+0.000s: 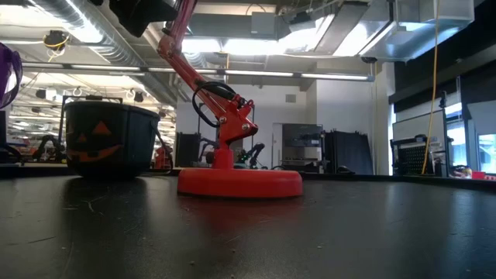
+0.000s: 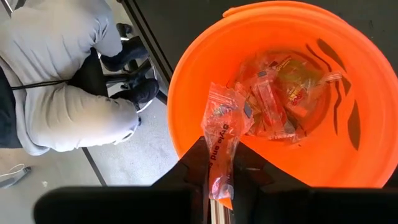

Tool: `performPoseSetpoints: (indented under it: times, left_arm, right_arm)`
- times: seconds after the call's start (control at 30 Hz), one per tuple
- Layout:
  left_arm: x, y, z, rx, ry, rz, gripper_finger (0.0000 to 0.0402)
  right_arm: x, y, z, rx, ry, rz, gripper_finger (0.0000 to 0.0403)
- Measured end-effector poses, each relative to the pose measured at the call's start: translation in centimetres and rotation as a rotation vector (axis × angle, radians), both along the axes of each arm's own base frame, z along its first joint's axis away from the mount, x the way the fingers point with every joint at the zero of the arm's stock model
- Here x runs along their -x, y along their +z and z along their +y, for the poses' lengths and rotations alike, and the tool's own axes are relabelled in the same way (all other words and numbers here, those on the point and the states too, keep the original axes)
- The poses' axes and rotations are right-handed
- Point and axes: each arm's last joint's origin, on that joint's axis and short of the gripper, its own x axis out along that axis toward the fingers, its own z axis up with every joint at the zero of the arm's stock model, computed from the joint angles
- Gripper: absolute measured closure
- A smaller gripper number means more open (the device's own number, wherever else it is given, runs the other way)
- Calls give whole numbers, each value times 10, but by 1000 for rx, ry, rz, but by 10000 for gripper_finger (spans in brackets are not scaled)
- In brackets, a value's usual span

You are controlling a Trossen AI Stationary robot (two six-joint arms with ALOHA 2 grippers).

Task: Organize candy in baskets
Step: Put the orange gummy into the orange bucket, then put the yellow candy into the violet bucket

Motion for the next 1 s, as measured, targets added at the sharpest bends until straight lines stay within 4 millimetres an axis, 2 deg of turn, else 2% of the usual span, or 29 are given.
performPoseSetpoints:
  times: [0.43,0.8,0.93,1.0]
  left_arm:
    - [-2,1,8,-41,93,-16,237]
    - [-4,1,13,-90,106,-16,237]
    - [-5,1,15,-90,112,-16,237]
    - [-5,1,15,-90,112,-16,237]
  right_arm:
    - [0,0,0,12,38,-18,256]
    - [0,0,0,19,39,-19,255]
    - [-2,-1,-4,153,62,-151,255]
    - [-6,1,-7,250,6,-267,255]
